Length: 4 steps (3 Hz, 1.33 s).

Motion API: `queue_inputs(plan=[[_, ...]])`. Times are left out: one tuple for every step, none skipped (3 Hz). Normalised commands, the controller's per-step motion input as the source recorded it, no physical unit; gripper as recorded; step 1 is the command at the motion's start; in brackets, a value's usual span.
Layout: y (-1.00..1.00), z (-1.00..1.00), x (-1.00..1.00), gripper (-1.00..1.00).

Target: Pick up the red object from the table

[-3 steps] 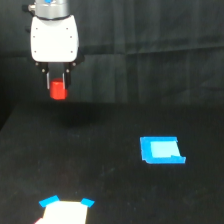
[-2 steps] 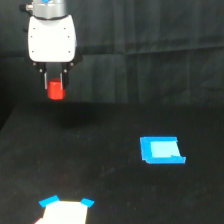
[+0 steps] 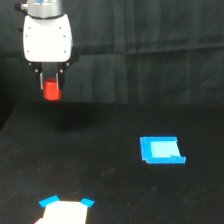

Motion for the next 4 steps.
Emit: queue_inputs(plan=[[-0.43, -0.23, -0.02, -0.77], [-0.40, -0.29, -0.49, -1.00], [-0.26, 0.45, -0.11, -0.99], [-0.24, -0.40, -0.23, -1.00]])
